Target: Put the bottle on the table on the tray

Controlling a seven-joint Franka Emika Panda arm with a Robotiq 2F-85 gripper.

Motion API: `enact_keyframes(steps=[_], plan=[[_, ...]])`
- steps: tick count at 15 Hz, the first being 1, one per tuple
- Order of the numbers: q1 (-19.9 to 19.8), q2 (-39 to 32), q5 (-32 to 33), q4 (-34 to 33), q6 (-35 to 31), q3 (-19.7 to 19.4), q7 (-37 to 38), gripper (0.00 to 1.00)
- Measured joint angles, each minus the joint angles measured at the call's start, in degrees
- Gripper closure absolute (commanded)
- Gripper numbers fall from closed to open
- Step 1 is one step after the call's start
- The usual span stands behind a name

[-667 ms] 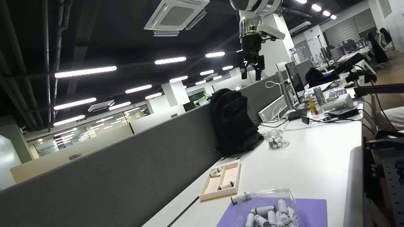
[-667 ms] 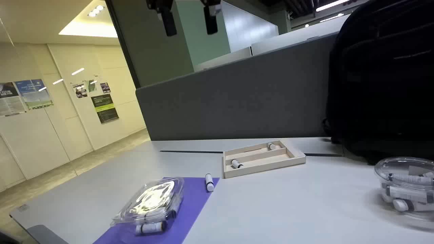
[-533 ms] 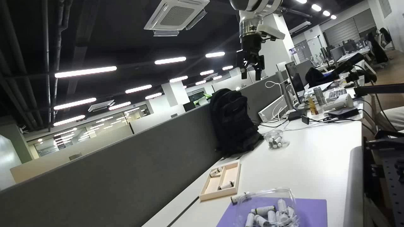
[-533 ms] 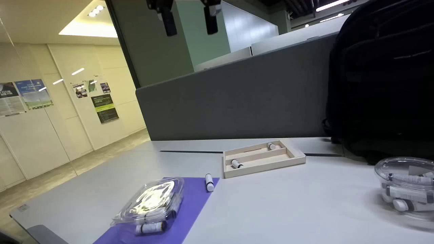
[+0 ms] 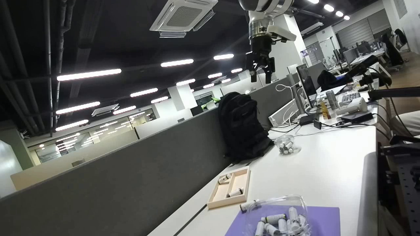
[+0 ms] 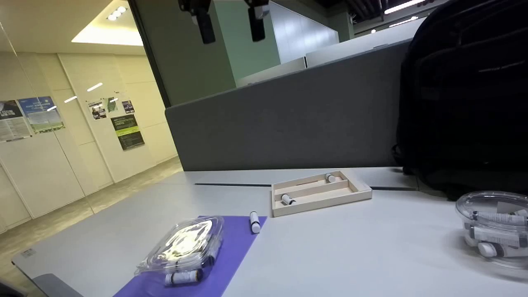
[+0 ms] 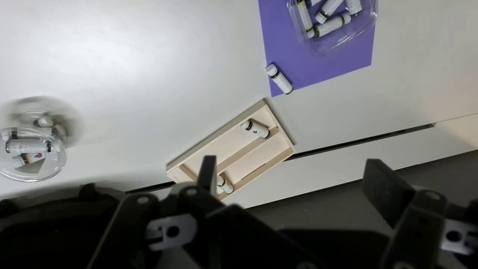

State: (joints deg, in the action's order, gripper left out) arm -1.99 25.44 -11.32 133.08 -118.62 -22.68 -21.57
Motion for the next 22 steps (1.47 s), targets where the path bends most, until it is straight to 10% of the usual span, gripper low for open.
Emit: enact_keyframes(steps=[9,22], plan=[[-0.23,-1.95,-1.28,0.37,-1.86,2.08,-2.94,0.00],[4.71,-28.96,-4.44,-1.23,-25.24,17.15,-17.33,0.00]])
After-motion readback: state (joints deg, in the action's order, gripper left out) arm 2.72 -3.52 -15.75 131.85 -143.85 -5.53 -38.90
